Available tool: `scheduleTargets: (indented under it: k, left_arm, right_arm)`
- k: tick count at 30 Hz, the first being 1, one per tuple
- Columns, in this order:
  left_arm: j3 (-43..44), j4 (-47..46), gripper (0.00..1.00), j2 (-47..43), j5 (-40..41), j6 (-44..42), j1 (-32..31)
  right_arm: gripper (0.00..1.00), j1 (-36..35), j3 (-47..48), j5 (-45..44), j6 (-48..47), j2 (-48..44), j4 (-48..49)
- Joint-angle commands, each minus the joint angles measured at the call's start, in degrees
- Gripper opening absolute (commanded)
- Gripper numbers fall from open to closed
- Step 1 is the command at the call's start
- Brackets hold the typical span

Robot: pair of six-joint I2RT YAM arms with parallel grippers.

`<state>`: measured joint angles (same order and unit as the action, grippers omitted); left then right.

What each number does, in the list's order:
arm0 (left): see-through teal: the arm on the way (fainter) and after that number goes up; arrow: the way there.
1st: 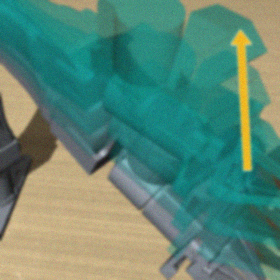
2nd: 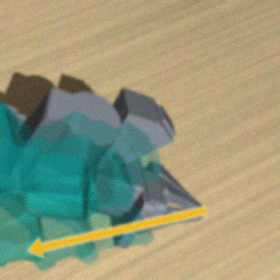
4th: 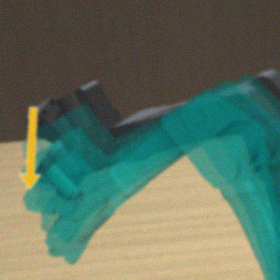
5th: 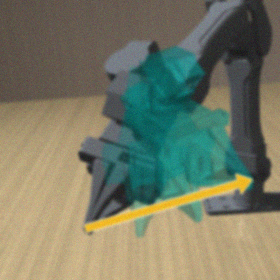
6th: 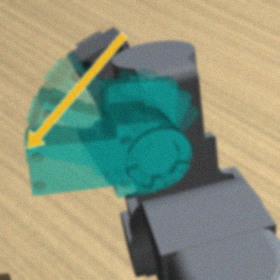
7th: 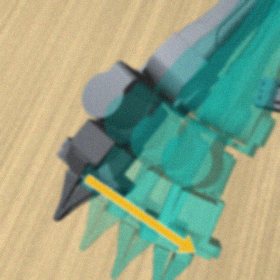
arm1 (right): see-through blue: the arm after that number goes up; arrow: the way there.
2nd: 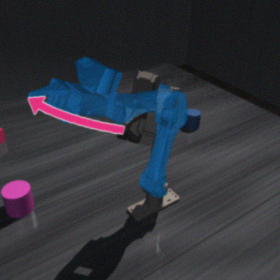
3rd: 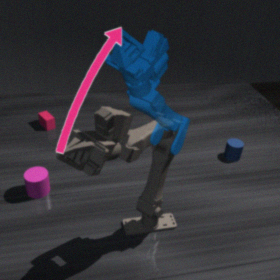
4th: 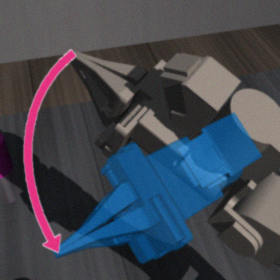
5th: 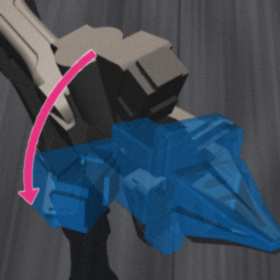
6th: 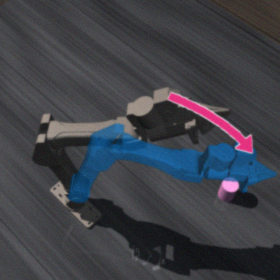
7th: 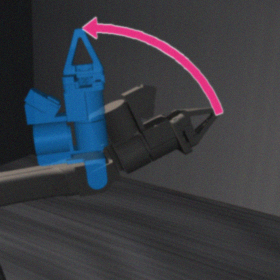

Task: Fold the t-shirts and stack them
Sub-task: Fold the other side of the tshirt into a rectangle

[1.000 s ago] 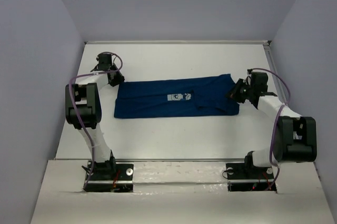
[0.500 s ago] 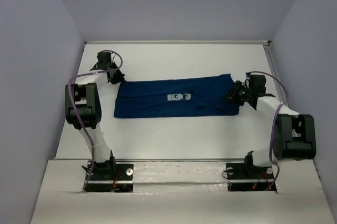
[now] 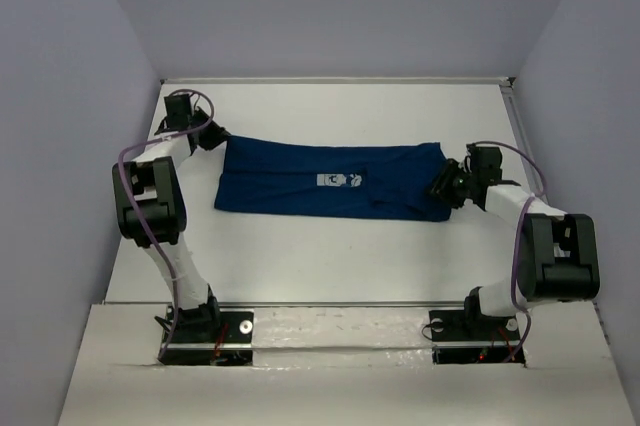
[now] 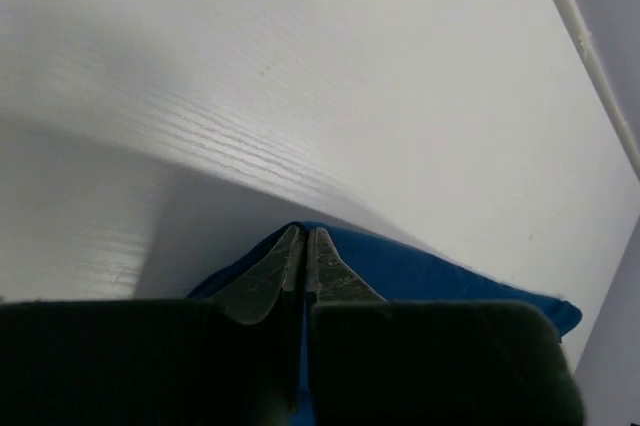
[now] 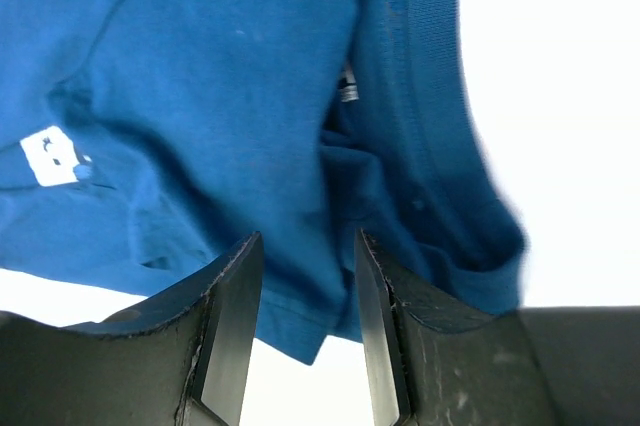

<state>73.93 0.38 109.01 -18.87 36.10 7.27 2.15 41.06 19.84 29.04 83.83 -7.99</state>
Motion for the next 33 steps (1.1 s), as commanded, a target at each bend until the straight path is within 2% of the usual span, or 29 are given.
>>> scheduleTargets:
  k: [1, 5, 16, 18, 20, 21, 23, 24, 26, 27, 28, 31, 33]
  left_arm:
    - [-1.9, -6.6, 0.00, 0.7, -4.3, 5.3, 1.9]
    - [-1.8, -9.2, 0.00, 2.1, -7.9, 8.5, 2.5]
    - [2.4, -6.7, 0.00, 5.5, -5.1, 9.3, 2.5]
    - [2.9, -5.6, 0.12, 6.6, -4.0, 7.9, 2.5]
    - [2.8, -4.7, 0.29, 5.7, -2.1, 6.4, 2.5]
    - [2.9, -4.3, 0.50, 5.0, -1.3, 5.2, 2.5]
    - [3.1, -2.0, 0.66, 2.5, 1.5, 2.0, 2.5]
    - [2.8, -1.3, 0.78, 0.6, 2.3, 0.2, 2.5]
    - [2.2, -0.5, 0.92, -1.4, 4.1, -1.2, 2.5]
    - [1.8, -0.5, 0.95, -2.5, 4.8, -1.7, 2.5]
    - [1.4, -0.6, 0.97, -4.8, 5.7, -2.4, 2.5]
    - [-1.3, -1.0, 0.99, -9.7, 7.3, -3.0, 2.5]
    - [-3.3, -1.7, 0.99, -12.3, 7.8, -3.4, 0.9]
  right_arm:
    - [0.48, -0.6, -0.9, -3.0, -1.5, -0.2, -0.6]
    - [0.48, -0.6, -1.9, -4.5, -2.0, -0.6, -1.3]
    - [0.48, -0.6, -2.2, -6.3, -1.5, -2.5, -3.3]
    - [0.49, -0.6, -1.4, -6.2, -1.6, -4.2, -4.8]
    - [0.55, -0.6, -0.5, -5.6, -2.0, -6.6, -6.2]
    - [0.56, -0.6, 0.6, -5.3, -2.1, -7.4, -7.9]
    - [0.58, -1.1, 1.6, -5.2, -2.1, -9.8, -10.0]
    - [0.58, -2.1, 2.4, -5.2, -2.1, -10.6, -10.5]
    - [0.51, -4.2, 4.5, -5.3, -2.1, -12.0, -11.8]
    - [0.47, -5.7, 4.5, -5.7, -2.1, -11.9, -12.3]
    - [0.36, -7.4, 6.6, -6.8, -2.3, -11.6, -12.8]
    - [0.13, -15.0, 11.1, -10.1, -2.1, -7.6, -13.5]
    - [0.11, -18.8, 13.1, -11.9, -1.6, -4.9, -13.0]
